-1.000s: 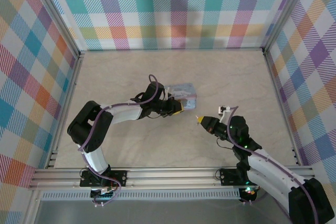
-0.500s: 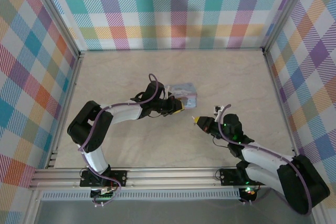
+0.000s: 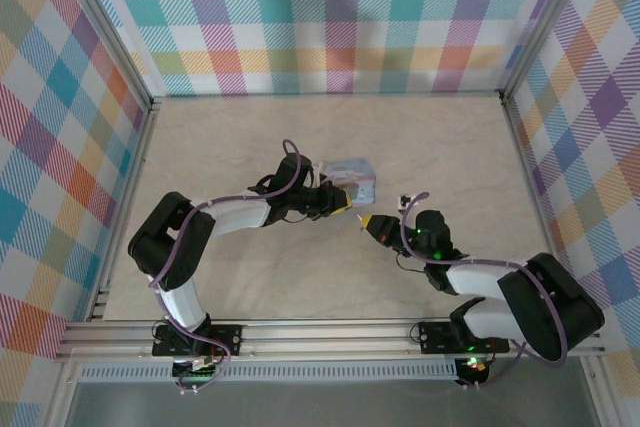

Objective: Unlock a padlock with a key

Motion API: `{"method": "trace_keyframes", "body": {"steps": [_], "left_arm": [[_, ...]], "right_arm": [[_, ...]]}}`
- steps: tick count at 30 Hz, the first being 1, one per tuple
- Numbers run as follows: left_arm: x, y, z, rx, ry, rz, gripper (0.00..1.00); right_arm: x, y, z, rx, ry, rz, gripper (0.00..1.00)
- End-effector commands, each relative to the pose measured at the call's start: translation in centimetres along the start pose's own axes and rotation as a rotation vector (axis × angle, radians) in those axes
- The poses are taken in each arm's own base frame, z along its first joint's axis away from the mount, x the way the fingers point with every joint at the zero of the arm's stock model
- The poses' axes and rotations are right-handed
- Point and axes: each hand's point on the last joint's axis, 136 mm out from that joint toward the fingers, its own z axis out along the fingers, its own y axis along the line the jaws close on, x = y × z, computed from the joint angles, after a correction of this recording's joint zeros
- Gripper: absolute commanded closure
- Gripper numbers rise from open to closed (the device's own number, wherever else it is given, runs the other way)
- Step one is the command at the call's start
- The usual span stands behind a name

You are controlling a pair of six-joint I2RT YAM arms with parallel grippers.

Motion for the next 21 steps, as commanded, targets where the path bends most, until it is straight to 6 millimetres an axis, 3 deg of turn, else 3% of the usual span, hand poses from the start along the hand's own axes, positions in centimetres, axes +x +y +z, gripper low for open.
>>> {"method": "trace_keyframes", "body": {"steps": [1, 10, 21], "left_arm": [[-1.2, -2.2, -0.4, 0.075, -0.022, 0.031, 0.99], [-1.2, -2.2, -0.3, 0.079, -0.023, 0.028, 0.99], [-1.2, -2.2, -0.3, 0.084, -0.023, 0.028, 0.99]], "right_arm": [[-1.3, 2.6, 0.5, -0.087, -0.044, -0.024, 1.0], [-1.5, 3.0, 1.3, -0.087, -0.043, -0.033, 1.0], [-1.5, 2.0, 2.2, -0.065, -0.047, -0.01, 1.0]]}}
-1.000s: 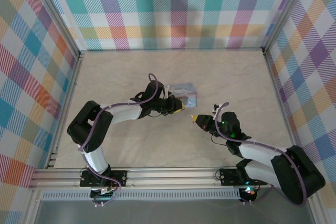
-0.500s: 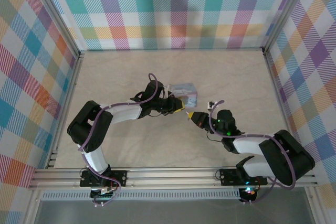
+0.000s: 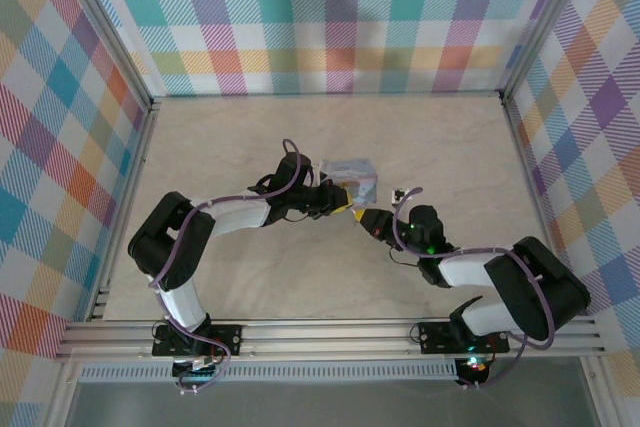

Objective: Unlock a padlock with a key

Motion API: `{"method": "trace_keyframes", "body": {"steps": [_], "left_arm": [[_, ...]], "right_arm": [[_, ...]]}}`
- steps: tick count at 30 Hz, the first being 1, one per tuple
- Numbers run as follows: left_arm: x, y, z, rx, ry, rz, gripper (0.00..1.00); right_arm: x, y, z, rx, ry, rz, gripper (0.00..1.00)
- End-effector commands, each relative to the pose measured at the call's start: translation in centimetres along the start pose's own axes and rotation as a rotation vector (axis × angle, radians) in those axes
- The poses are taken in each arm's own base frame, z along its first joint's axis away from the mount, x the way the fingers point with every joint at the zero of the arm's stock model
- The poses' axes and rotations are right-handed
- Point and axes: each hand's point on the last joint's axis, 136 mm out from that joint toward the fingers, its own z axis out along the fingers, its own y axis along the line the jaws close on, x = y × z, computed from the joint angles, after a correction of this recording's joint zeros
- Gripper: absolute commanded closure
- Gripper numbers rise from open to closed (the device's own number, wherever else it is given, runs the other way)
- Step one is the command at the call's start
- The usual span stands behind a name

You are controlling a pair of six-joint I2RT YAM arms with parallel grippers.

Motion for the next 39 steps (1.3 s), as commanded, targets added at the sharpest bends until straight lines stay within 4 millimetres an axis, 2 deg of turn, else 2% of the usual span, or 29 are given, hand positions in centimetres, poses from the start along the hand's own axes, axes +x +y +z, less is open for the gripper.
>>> {"method": "trace_keyframes", "body": {"steps": [1, 15, 31, 39], "left_arm": [[-1.0, -1.7, -0.3, 0.061, -0.018, 0.032, 0.99], [-0.9, -1.6, -0.2, 0.07, -0.015, 0.028, 0.99], [-0.9, -2.0, -0.3, 0.094, -0.02, 0.026, 1.0], [-0.8, -2.4, -0.4, 0.126, -0.021, 0.024, 1.0]], "right_arm": [[-1.0, 1.6, 0.5, -0.057, -0.039, -0.011, 1.0], [-1.1, 2.0, 0.6, -0.072, -0.048, -0.018, 1.0], [-2.2, 2.6, 0.3, -0.082, -0.104, -0.009, 1.0], [-2.9, 3.6, 0.6, -0.182, -0.147, 0.084, 1.0]]}}
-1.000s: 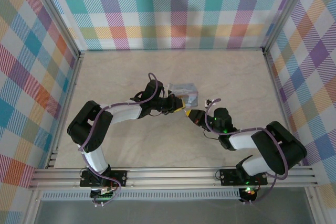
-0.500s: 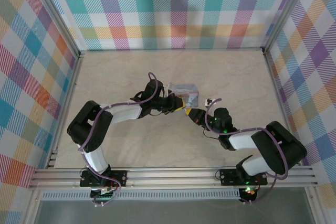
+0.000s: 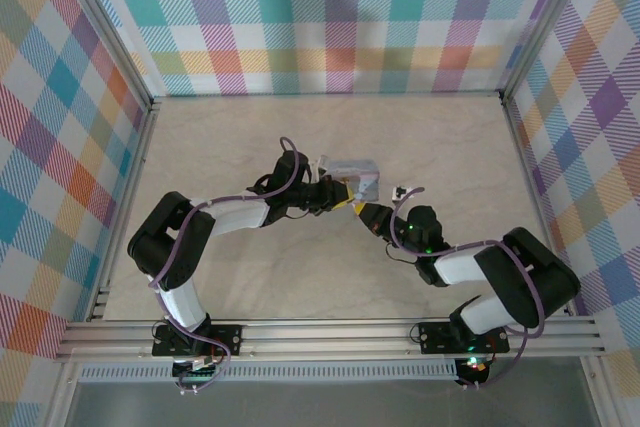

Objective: Unlock a padlock with a key

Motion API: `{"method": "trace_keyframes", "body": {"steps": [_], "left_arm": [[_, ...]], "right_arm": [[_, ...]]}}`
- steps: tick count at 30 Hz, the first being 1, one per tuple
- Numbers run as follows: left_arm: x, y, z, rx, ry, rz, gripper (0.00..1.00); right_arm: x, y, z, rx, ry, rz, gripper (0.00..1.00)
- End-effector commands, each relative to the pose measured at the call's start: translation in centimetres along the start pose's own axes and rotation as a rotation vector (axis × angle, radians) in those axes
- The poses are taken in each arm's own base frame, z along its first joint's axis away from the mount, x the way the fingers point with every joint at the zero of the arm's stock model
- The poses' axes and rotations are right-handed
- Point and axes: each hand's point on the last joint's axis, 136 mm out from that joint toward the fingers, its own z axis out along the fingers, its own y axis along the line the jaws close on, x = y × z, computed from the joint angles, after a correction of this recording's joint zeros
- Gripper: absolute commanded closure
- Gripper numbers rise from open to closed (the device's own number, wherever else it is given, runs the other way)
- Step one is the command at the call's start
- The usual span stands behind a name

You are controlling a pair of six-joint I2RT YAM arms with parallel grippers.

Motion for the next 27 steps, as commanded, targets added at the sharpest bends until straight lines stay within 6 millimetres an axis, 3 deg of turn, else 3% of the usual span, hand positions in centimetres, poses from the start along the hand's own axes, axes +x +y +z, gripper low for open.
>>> {"method": "trace_keyframes", "body": {"steps": [1, 6, 14, 27], "left_arm": [[0.1, -1.4, -0.2, 0.066, 0.015, 0.028, 1.0], [0.1, -1.7, -0.4, 0.077, 0.015, 0.036, 1.0], [0.4, -2.4, -0.7, 0.117, 0.022, 0.052, 1.0], [0.8, -4.4, -1.6, 0.18, 0.037, 0.088, 1.0]], "right_arm": [[-1.3, 2.7, 0.4, -0.142, -0.065, 0.058, 1.0], [-0.7, 2.8, 1.6, -0.15, -0.04, 0.095, 1.0], [-1.6, 3.7, 2.3, -0.175, -0.054, 0.179, 1.0], [-2.9, 2.5, 2.6, -0.156, -0.069, 0.241, 1.0]]}}
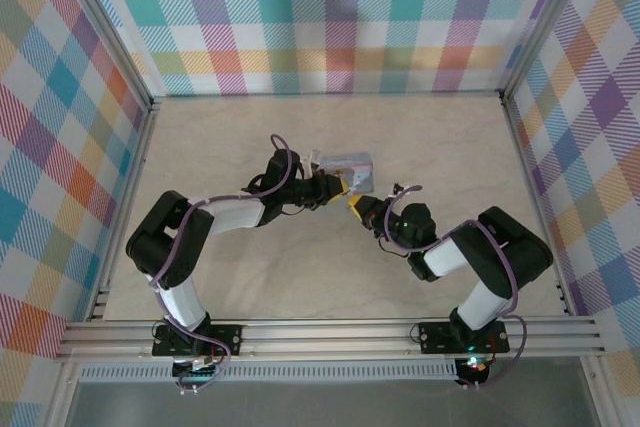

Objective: Unlock a padlock with a key

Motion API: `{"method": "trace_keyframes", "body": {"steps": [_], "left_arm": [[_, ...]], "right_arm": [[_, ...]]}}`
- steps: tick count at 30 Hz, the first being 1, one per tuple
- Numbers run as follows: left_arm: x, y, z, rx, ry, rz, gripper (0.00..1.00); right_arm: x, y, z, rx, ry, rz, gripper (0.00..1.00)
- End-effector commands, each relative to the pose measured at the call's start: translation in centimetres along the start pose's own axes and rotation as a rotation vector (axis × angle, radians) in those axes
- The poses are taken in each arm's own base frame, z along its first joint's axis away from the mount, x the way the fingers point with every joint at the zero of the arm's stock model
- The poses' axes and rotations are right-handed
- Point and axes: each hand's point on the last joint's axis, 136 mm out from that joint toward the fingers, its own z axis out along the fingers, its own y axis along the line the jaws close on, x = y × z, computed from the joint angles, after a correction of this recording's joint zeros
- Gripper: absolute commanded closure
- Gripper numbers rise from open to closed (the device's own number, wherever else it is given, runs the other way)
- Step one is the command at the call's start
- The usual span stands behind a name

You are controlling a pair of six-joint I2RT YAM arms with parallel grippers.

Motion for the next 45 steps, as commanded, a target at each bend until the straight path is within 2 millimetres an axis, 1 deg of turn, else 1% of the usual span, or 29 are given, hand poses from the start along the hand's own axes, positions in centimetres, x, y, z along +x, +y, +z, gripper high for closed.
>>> {"method": "trace_keyframes", "body": {"steps": [1, 3, 5, 8, 11, 13, 17, 19, 23, 25, 29, 32, 34, 37, 39, 42, 45], "left_arm": [[2.3, -4.5, -0.8, 0.147, 0.1, 0.079, 1.0], [2.4, -4.6, -0.8, 0.148, 0.1, 0.079, 1.0], [2.4, -4.8, -0.9, 0.155, 0.101, 0.083, 1.0], [2.5, -4.8, -0.9, 0.159, 0.106, 0.084, 1.0], [2.5, -4.9, -1.0, 0.164, 0.107, 0.087, 1.0], [2.5, -5.1, -1.0, 0.172, 0.104, 0.093, 1.0], [2.4, -5.4, -1.1, 0.186, 0.102, 0.095, 1.0], [2.4, -5.5, -1.0, 0.194, 0.105, 0.092, 1.0], [2.5, -5.6, -1.1, 0.197, 0.105, 0.091, 1.0], [2.6, -5.5, -1.1, 0.196, 0.114, 0.087, 1.0], [3.5, -5.5, -0.9, 0.203, 0.146, 0.088, 1.0], [4.9, -5.6, -0.5, 0.206, 0.189, 0.099, 1.0], [5.8, -5.4, -0.3, 0.204, 0.213, 0.102, 1.0], [6.3, -5.0, -0.4, 0.196, 0.217, 0.1, 1.0], [6.5, -4.2, -0.4, 0.169, 0.217, 0.1, 1.0], [6.4, -3.0, -0.4, 0.122, 0.196, 0.1, 1.0], [5.8, -2.0, -0.5, 0.071, 0.154, 0.103, 1.0]], "right_arm": [[-1.2, 2.5, 1.1, -0.093, -0.014, -0.016, 1.0], [-1.4, 1.7, 1.3, -0.075, 0.003, 0.001, 1.0], [-1.3, 1.4, 1.4, -0.069, 0.019, -0.007, 1.0], [-1.3, 2.1, 1.7, -0.094, 0.066, -0.02, 1.0], [-1.9, 3.1, 1.6, -0.122, 0.081, -0.024, 1.0], [-2.2, 3.0, 1.6, -0.122, 0.088, 0.002, 1.0], [-1.9, 2.8, 2.1, -0.12, 0.124, 0.031, 1.0], [-1.7, 2.8, 2.4, -0.122, 0.148, 0.027, 1.0], [-1.9, 2.0, 2.3, -0.104, 0.132, 0.007, 1.0], [-2.0, 2.4, 2.7, -0.116, 0.141, -0.003, 1.0], [-2.2, 4.1, 3.7, -0.155, 0.129, -0.037, 1.0], [-2.4, 4.4, 4.5, -0.152, 0.119, -0.025, 1.0], [-2.1, 4.4, 4.8, -0.143, 0.129, -0.032, 1.0], [-1.5, 3.8, 4.9, -0.115, 0.147, -0.036, 1.0], [-1.4, 3.0, 4.7, -0.096, 0.146, -0.034, 1.0], [-0.9, 1.2, 3.9, -0.044, 0.15, -0.024, 0.97], [-0.5, -0.5, 2.8, -0.002, 0.147, -0.014, 0.9]]}}
